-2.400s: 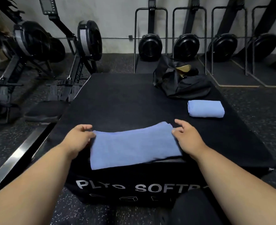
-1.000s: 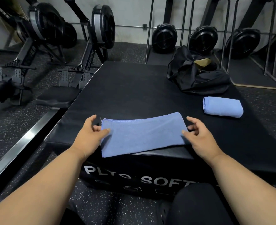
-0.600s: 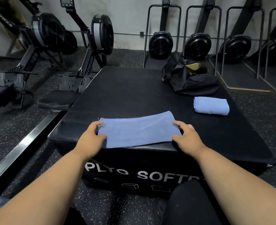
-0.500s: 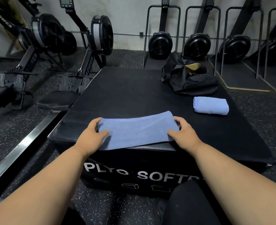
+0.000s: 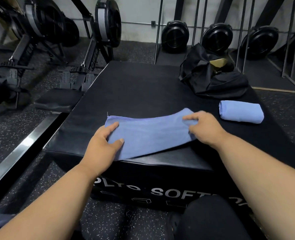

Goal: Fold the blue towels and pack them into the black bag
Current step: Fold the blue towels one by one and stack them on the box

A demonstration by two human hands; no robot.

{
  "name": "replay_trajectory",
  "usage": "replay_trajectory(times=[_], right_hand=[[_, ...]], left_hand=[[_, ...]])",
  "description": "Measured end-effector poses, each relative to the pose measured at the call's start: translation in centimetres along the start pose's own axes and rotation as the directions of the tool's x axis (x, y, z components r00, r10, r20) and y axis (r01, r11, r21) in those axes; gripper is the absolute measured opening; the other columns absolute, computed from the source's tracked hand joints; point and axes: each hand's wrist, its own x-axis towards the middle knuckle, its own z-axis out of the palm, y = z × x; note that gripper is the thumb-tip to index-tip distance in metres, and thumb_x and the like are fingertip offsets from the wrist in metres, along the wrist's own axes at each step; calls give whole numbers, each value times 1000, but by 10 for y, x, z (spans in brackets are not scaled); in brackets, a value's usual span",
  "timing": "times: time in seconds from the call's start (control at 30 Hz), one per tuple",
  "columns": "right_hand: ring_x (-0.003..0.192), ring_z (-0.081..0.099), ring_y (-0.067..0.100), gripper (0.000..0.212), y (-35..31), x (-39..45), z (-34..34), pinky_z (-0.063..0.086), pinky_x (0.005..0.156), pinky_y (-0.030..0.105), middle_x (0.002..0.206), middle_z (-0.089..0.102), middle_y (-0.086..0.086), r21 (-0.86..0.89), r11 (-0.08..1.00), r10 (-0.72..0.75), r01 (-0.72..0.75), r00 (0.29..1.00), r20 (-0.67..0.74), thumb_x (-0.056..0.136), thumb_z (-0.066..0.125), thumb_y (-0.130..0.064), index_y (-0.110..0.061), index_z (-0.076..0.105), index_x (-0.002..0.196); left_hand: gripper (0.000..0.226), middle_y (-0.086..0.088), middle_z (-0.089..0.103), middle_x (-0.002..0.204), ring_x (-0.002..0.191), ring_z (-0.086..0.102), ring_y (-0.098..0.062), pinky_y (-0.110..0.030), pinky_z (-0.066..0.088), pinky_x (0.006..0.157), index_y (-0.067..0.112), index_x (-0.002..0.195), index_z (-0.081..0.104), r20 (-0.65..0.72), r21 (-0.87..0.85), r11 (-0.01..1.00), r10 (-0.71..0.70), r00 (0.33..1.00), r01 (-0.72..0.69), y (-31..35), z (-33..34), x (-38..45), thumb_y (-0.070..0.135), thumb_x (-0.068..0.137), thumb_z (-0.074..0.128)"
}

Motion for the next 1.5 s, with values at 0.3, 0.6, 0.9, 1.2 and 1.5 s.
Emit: replay_trajectory(times=[0.3, 0.6, 0.9, 1.2, 1.5], right_hand=[[152, 29, 31, 58, -58, 110, 2, 22, 121, 48, 171, 24, -1, -379, 910, -170, 170, 985, 34, 102, 55, -25, -43, 45, 156], [156, 25, 24, 71, -24, 14, 94, 19, 128, 48, 171, 27, 5, -284, 898, -295, 337, 938, 180, 95, 45, -70, -41, 40, 159], [161, 11, 31, 73, -31, -50, 106, 2, 128, 44, 175, 14, 0, -352, 720, -474, 599, 794, 381, 91, 33, -51, -47, 23, 164], [157, 30, 29, 73, -26, -82, 108, 12, 128, 43, 168, 36, 2, -325, 748, -487, 579, 811, 324, 92, 43, -68, -37, 43, 158], [129, 60, 32, 57, -16, -93, 108, 48, 108, 47, 150, 59, 3, -331, 722, -550, 607, 794, 257, 86, 61, -48, -35, 63, 141]], left_hand=[[94, 27, 55, 140, 122, 63, -1, -39, 48, 112, 38, 160, 35, 189, -443, 840, -254, 949, 313, 17, 21, -33, 38, 79, 82], [65, 9, 31, 160, 134, 45, -9, -23, 35, 111, 37, 143, 54, -73, 271, 960, 86, 994, -63, -11, -13, -12, 14, 83, 70], [47, 10, 59, 138, 121, 50, -22, -36, 43, 110, 38, 139, 65, 250, 606, 737, 180, 951, -299, -32, -25, 30, 21, 95, 57], [12, 14, 60, 101, 98, 58, -10, -28, 44, 88, 37, 99, 66, 67, 367, 908, 190, 979, -201, -22, -6, -39, 26, 100, 61], [80, 3, 44, 150, 124, 49, -26, -39, 46, 109, 32, 145, 55, 230, 554, 713, 365, 902, -430, -45, -4, -50, 21, 69, 75]])
